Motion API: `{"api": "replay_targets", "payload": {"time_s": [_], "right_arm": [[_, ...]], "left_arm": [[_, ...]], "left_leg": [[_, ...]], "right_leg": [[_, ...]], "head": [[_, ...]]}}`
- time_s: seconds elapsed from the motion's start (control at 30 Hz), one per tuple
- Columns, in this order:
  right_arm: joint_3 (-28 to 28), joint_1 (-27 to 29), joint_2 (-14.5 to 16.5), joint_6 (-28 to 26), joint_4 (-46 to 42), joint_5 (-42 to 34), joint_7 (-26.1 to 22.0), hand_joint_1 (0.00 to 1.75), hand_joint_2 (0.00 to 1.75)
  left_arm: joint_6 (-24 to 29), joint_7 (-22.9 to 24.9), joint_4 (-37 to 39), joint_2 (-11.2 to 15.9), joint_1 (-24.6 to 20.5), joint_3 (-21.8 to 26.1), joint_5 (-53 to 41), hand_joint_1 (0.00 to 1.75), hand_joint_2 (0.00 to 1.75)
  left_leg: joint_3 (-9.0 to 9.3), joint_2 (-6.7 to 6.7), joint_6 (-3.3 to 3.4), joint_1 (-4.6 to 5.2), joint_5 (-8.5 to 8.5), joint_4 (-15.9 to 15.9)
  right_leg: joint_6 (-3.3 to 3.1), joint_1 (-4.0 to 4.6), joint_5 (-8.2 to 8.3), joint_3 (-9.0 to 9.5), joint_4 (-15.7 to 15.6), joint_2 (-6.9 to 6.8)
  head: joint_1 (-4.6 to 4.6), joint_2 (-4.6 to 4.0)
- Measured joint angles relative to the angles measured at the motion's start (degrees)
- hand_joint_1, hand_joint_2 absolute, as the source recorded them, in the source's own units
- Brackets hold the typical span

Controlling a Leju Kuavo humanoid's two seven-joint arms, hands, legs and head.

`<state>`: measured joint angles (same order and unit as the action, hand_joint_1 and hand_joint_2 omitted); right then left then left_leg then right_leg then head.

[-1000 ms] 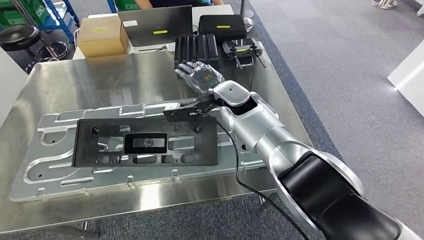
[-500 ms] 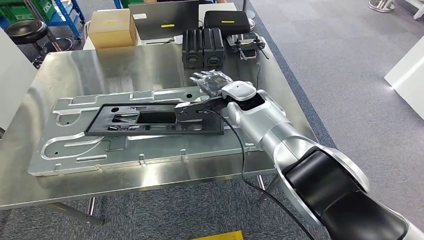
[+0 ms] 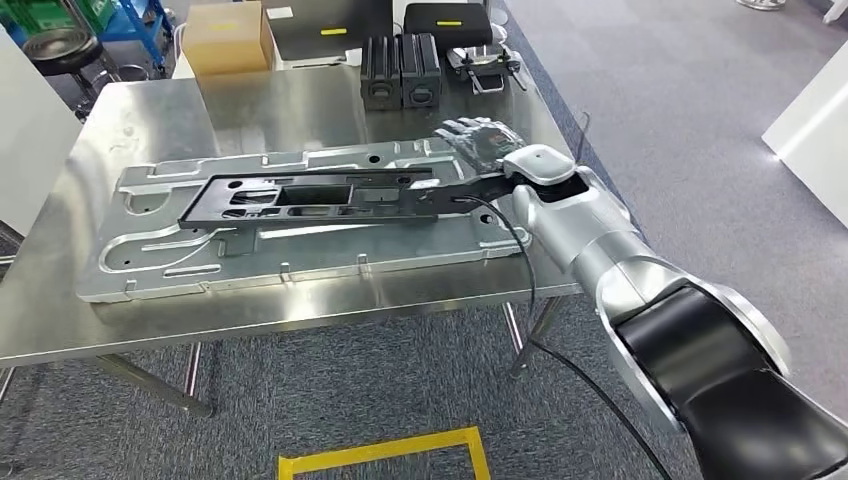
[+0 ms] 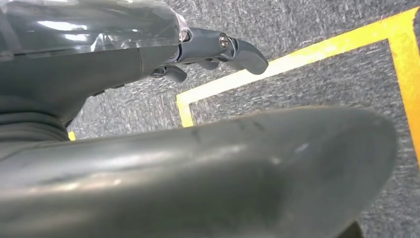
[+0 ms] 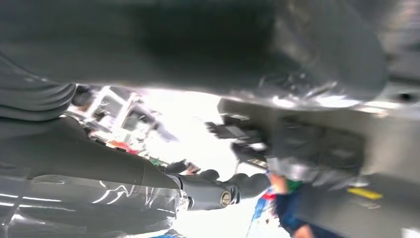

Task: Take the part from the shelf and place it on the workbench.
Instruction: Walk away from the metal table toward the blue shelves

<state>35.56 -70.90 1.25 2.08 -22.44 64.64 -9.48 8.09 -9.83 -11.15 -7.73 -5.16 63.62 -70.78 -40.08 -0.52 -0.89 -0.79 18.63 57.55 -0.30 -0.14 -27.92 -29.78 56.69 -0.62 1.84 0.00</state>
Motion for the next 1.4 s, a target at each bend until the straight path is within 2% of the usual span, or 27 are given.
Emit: {"api": "replay_targets", "payload": {"time_s": [0.07, 0.13, 0.17, 0.23, 0.27, 0.3, 0.37, 0.4, 0.47, 0.5, 0.53, 0.63, 0.67, 0.7, 0.73, 0.8, 0.87, 0.93, 1.0, 1.03, 1.13, 1.17, 1.2, 1.27, 1.3, 1.33, 1.4], "right_arm": [[-0.4, 0.4, -3.3, -2.9, -0.9, -0.1, -1.1, 0.00, 0.00], [-1.2, 1.3, -7.4, -5.8, -2.5, -0.8, -2.9, 0.00, 0.00], [-1.8, 2.0, -9.6, -7.1, -3.4, -1.5, -3.7, 0.00, 0.00], [-3.7, 5.0, -14.4, -10.7, -6.2, -4.8, -5.2, 0.00, 0.00], [-5.4, 8.0, -17.1, -13.8, -8.6, -7.7, -6.2, 0.00, 0.00], [-8.0, 12.0, -19.8, -17.6, -11.7, -11.3, -7.7, 0.00, 0.00], [-15.2, 21.9, -24.5, -25.1, -18.3, -18.7, -12.0, 0.00, 0.00], [-19.3, 27.2, -26.0, -28.0, -21.3, -21.4, -14.5, 0.00, 0.00], [-27.9, 37.5, -27.4, -30.7, -26.5, -23.4, -18.6, 0.00, 0.00], [-31.8, 41.8, -27.7, -30.7, -28.9, -23.0, -19.7, 0.00, 0.00], [-35.3, 45.2, -27.9, -30.3, -31.0, -22.2, -20.3, 0.00, 0.00], [-43.0, 52.3, -28.2, -29.6, -36.1, -21.9, -18.8, 0.00, 0.00], [-45.7, 55.1, -27.6, -30.3, -37.5, -23.4, -18.5, 0.00, 0.00], [-48.9, 58.1, -26.2, -31.2, -38.4, -25.7, -19.1, 0.00, 0.00], [-52.4, 60.5, -24.2, -32.0, -38.1, -28.7, -20.8, 0.00, 0.00], [-60.0, 63.3, -19.5, -32.3, -33.2, -35.3, -24.6, 0.00, 0.00], [-67.9, 64.1, -15.4, -29.7, -23.2, -41.0, -23.4, 0.00, 0.00], [-74.3, 65.1, -11.1, -26.6, -13.1, -43.9, -14.6, 0.00, 0.00], [-78.4, 66.3, -5.7, -25.1, -5.7, -43.1, -2.2, 0.00, 0.00], [-79.4, 66.7, -3.1, -24.1, -2.9, -41.5, 2.9, 0.00, 0.00], [-78.5, 67.1, 3.1, -17.3, 3.0, -31.4, 10.3, 0.00, 0.00], [-76.9, 67.1, 4.4, -15.2, 4.4, -26.8, 10.7, 0.00, 0.00], [-75.0, 67.1, 5.4, -13.8, 5.5, -22.5, 10.7, 0.00, 0.00], [-70.8, 66.7, 6.6, -12.0, 7.0, -16.9, 10.2, 0.00, 0.00], [-69.1, 66.3, 6.9, -11.2, 7.5, -15.7, 10.4, 0.00, 0.00], [-67.8, 65.7, 7.3, -10.5, 7.9, -15.1, 10.9, 0.00, 0.00], [-65.8, 64.8, 7.8, -9.6, 8.5, -14.5, 12.1, 0.00, 0.00]], "left_arm": [[0.1, 0.0, 0.0, 0.0, 0.2, 0.3, 0.6, 0.00, 0.00], [0.2, -0.1, 0.0, 0.0, 0.5, 0.6, 1.1, 0.00, 0.00], [0.3, -0.2, 0.0, 0.0, 0.5, 0.8, 1.2, 0.00, 0.00], [0.6, -0.2, 0.0, -0.1, 0.6, 0.9, 1.3, 0.00, 0.00], [0.8, -0.2, 0.0, -0.1, 0.6, 1.0, 1.3, 0.00, 0.00], [1.0, -0.1, 0.0, -0.2, 0.5, 1.0, 1.3, 0.00, 0.00], [1.4, 0.2, 0.0, -0.4, 0.5, 1.1, 1.2, 0.00, 0.00], [1.6, 0.3, 0.0, -0.6, 0.6, 1.1, 1.1, 0.00, 0.00], [1.9, 0.3, 0.0, -0.8, 0.9, 1.3, 1.1, 0.00, 0.00], [2.0, 0.3, 0.0, -0.8, 0.9, 1.4, 1.1, 0.00, 0.00], [2.0, 0.4, 0.0, -0.9, 0.9, 1.4, 1.1, 0.00, 0.00], [2.1, 0.4, 0.0, -1.0, 0.5, 1.6, 0.8, 0.00, 0.00], [2.3, 0.4, 0.0, -1.0, 0.4, 1.6, 0.7, 0.00, 0.00], [2.4, 0.5, 0.0, -1.1, 0.4, 1.6, 0.7, 0.00, 0.00], [2.6, 0.6, 0.0, -1.1, 0.5, 1.6, 0.6, 0.00, 0.00], [3.0, 0.7, 0.0, -1.3, 0.5, 1.6, 0.4, 0.00, 0.00], [3.3, 0.6, 0.0, -1.4, 0.4, 1.6, -0.2, 0.00, 0.00], [3.3, 0.4, 0.0, -1.5, 0.2, 1.6, -0.9, 0.00, 0.00], [3.3, 0.6, 0.0, -1.4, 0.1, 1.5, -1.6, 0.00, 0.00], [3.3, 0.8, 0.0, -1.3, 0.2, 1.4, -1.8, 0.00, 0.00], [3.6, 1.4, 0.0, -1.1, 0.1, 1.1, -2.6, 0.00, 0.00], [3.6, 1.6, 0.0, -1.0, 0.0, 0.9, -3.0, 0.00, 0.00], [3.6, 1.8, 0.0, -0.9, -0.1, 0.7, -3.3, 0.00, 0.00], [3.7, 2.1, 0.0, -0.7, -0.3, 0.2, -4.0, 0.00, 0.00], [3.7, 2.2, 0.0, -0.6, -0.5, -0.1, -4.3, 0.00, 0.00], [3.6, 2.4, -0.1, -0.5, -0.7, -0.4, -4.7, 0.00, 0.00], [3.4, 2.6, -0.2, -0.2, -1.5, -1.0, -5.2, 0.00, 0.00]], "left_leg": [[-1.48, -0.01, -0.33, 0.03, 4.74, 3.9], [-2.98, 0.12, -0.58, 0.01, 10.49, 11.5], [-3.17, 0.16, -0.71, -0.05, 11.57, 14.9], [-1.21, 0.20, -0.86, -0.19, 9.88, 16.8], [1.21, 0.19, -0.83, -0.30, 8.37, 14.8], [4.39, 0.09, -0.69, -0.40, 8.10, 11.1], [10.13, -0.32, -0.12, -0.35, 9.63, 3.1], [11.56, -0.54, 0.26, -0.28, 10.63, 0.7], [11.75, -0.68, 1.21, -0.19, 10.19, -0.3], [11.38, -0.58, 1.74, -0.19, 9.56, -0.5], [10.79, -0.37, 2.25, -0.17, 8.79, -0.6], [7.95, 0.44, 3.07, 0.11, 6.46, -0.7], [6.98, 0.54, 3.12, 0.17, 5.75, -0.7], [6.04, 0.51, 3.09, 0.18, 5.06, -0.7], [5.15, 0.43, 2.98, 0.17, 4.41, -0.6], [3.52, 0.35, 2.50, 0.22, 3.18, -0.4], [2.57, 0.42, 1.79, 0.40, 2.15, 0.0], [2.40, 0.59, 0.89, 0.33, 1.11, -0.1], [2.04, 0.81, -0.10, -0.06, 1.21, -0.1], [1.56, 0.86, -0.50, -0.18, 2.89, 0.9], [-0.35, 0.77, -1.11, -0.09, 12.42, 9.8], [-0.61, 0.74, -1.13, 0.04, 14.20, 13.3], [-0.40, 0.72, -1.03, 0.19, 14.40, 15.9], [2.73, 0.71, -0.26, 0.64, 11.12, 16.0], [5.83, 0.70, 0.44, 1.00, 9.75, 13.2], [9.82, 0.72, 1.28, 1.45, 9.76, 8.6], [15.94, 0.76, 2.50, 2.04, 12.22, -0.4]], "right_leg": [[-0.70, -0.26, 1.77, -1.31, -0.5, -0.40], [-0.82, -0.15, 3.21, -2.99, -0.5, -0.64], [-0.73, -0.12, 3.86, -3.87, -0.4, -0.80], [-0.37, -0.13, 4.99, -5.56, -0.1, -1.10], [-0.10, -0.15, 5.45, -6.31, 0.1, -1.20], [0.24, -0.14, 5.83, -6.86, 0.3, -1.39], [0.98, 0.02, 6.48, -7.41, 0.7, -2.05], [1.32, 0.11, 6.85, -7.37, 0.7, -2.39], [2.05, 0.07, 7.61, -7.18, 0.2, -2.65], [2.38, -0.11, 7.02, -7.46, 0.5, -2.25], [2.69, -0.32, 5.26, -8.16, 1.7, -1.64], [3.31, -0.64, -3.67, -11.06, 11.4, 0.09], [3.47, -0.67, -4.98, -11.30, 14.8, 0.26], [3.57, -0.72, -4.75, -10.83, 16.9, 0.34], [3.58, -0.82, -3.28, -9.56, 17.2, 0.37], [3.32, -1.05, -0.52, -4.36, 12.3, 0.26], [2.74, -0.84, -1.81, 2.27, 3.4, -0.03], [1.96, -0.18, -3.46, 5.30, -1.6, -0.13], [0.75, 0.03, -2.42, 4.38, -1.8, -0.02], [0.12, 0.05, -1.65, 3.57, -1.7, 0.11], [-1.01, 0.19, 0.81, 0.49, -1.5, 0.69], [-1.16, 0.35, 1.63, -0.65, -1.4, 0.77], [-1.27, 0.54, 2.39, -1.78, -1.2, 0.74], [-1.44, 1.06, 3.90, -4.18, -0.7, 0.67], [-1.51, 1.28, 4.62, -5.21, -0.4, 0.65], [-1.51, 1.55, 5.32, -6.09, -0.1, 0.66], [-1.31, 1.75, 6.67, -7.00, 0.0, 0.50]], "head": [[0.01, 0.00], [0.01, 0.00], [0.01, 0.00], [0.01, 0.00], [0.01, 0.00], [0.02, 0.00], [0.01, 0.00], [0.00, 0.00], [-0.02, 0.00], [-0.04, 0.00], [-0.05, 0.00], [-0.07, 0.00], [-0.07, 0.00], [-0.07, 0.00], [-0.07, 0.00], [-0.06, 0.00], [-0.04, 0.00], [-0.03, 0.00], [-0.02, 0.00], [-0.02, 0.00], [-0.02, 0.00], [-0.02, 0.00], [-0.02, 0.00], [-0.02, 0.00], [-0.02, 0.00], [-0.02, 0.00], [-0.02, 0.00]]}}
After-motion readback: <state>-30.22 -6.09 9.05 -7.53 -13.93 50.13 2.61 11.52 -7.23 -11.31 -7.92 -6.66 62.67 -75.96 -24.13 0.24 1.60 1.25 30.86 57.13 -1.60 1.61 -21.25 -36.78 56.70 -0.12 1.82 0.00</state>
